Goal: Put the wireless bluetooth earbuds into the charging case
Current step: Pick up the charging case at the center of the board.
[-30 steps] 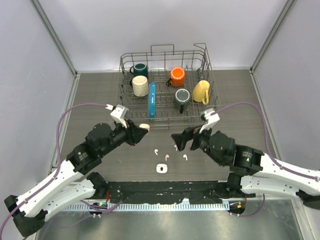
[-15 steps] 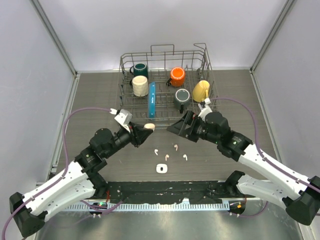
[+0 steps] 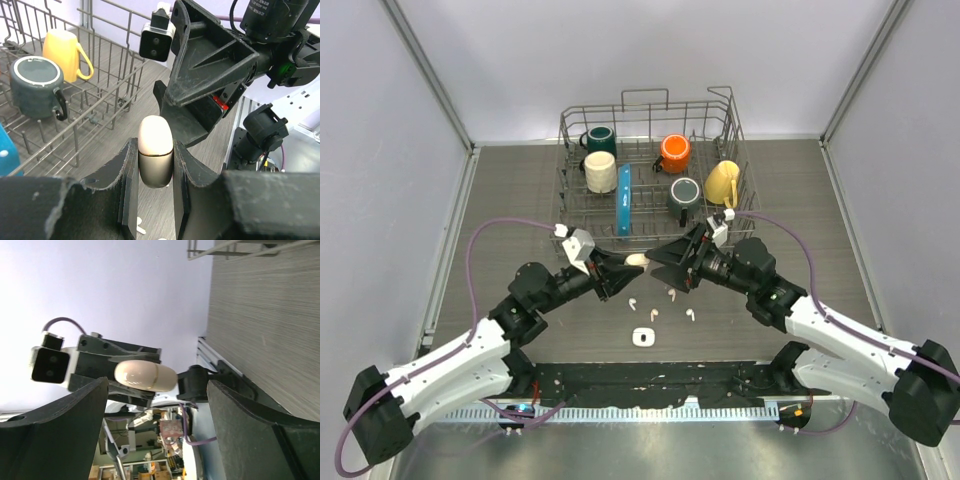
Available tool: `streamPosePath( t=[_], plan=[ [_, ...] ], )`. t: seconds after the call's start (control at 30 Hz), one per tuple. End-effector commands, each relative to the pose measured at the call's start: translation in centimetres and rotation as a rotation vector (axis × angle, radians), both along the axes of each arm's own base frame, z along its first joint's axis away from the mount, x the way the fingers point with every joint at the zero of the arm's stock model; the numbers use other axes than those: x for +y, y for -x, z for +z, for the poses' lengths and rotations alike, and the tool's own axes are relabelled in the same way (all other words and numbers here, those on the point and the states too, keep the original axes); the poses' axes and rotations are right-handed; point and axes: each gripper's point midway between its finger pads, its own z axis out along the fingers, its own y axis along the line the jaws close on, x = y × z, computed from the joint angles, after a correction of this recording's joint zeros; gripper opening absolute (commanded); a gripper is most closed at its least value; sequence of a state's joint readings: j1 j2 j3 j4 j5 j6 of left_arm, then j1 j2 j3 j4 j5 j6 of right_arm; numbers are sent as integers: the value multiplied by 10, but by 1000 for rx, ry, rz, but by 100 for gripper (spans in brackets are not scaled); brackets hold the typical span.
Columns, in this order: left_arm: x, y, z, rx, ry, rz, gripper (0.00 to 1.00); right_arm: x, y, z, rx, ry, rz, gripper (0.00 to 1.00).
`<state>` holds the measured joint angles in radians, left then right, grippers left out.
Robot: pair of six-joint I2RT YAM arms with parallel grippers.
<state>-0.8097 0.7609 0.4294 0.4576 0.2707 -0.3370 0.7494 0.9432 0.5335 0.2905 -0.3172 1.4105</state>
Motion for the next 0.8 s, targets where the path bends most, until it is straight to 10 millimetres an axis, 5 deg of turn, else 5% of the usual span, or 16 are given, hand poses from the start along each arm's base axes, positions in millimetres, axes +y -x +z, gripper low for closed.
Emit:
streamPosePath(
  t=[0.0,0.4,0.77],
  plan=[
    [-6,4,34,-103,98,-42,0,2,0,39,-31,-165,10,85],
    [-10,-1,34,-103,135,-34,0,8,-5,40,50,-256,17,70],
    [-11,-8,28,-94,140,-9,2,10,-3,38,106,-322,38,67]
  ],
)
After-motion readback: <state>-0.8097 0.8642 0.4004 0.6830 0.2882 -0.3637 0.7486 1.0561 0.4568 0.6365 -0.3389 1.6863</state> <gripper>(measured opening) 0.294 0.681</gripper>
